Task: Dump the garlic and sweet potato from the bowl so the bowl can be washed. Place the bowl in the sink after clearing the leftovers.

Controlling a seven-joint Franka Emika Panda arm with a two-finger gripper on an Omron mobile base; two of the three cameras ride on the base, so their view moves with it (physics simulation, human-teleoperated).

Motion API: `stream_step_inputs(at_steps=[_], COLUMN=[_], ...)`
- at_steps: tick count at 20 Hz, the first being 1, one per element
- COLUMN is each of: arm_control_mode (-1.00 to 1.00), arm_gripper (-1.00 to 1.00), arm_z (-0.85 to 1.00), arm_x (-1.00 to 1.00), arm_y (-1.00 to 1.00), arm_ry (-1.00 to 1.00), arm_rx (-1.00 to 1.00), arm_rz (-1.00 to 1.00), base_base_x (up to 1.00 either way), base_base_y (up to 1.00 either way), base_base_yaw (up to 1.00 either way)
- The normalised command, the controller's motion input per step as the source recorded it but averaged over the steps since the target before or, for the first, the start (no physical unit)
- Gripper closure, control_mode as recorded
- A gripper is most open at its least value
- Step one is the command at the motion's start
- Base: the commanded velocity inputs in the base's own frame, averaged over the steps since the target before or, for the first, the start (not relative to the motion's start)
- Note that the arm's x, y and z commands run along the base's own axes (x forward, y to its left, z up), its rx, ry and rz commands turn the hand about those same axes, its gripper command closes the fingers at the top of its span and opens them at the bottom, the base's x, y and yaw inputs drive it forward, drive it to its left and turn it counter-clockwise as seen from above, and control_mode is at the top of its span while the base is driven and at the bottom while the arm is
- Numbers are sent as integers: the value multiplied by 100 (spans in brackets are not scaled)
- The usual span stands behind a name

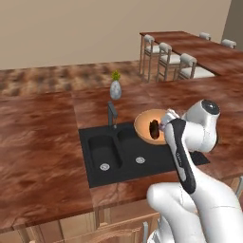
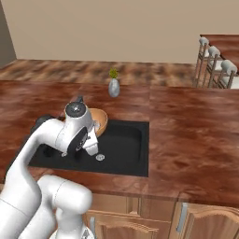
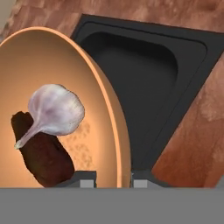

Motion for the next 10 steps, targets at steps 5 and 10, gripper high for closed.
stream_step_inputs(at_steps=[5, 10], arm_control_mode=[-100, -100], arm_gripper=[100, 100], arm_z=[-32, -9], arm_x=[0, 0], arm_y=[78, 58], arm_ry=[1, -1], arm_rx=[-33, -35], arm_rz=[9, 8], base_base_x=[0, 0], base_base_y=[0, 0], base_base_yaw=[0, 0])
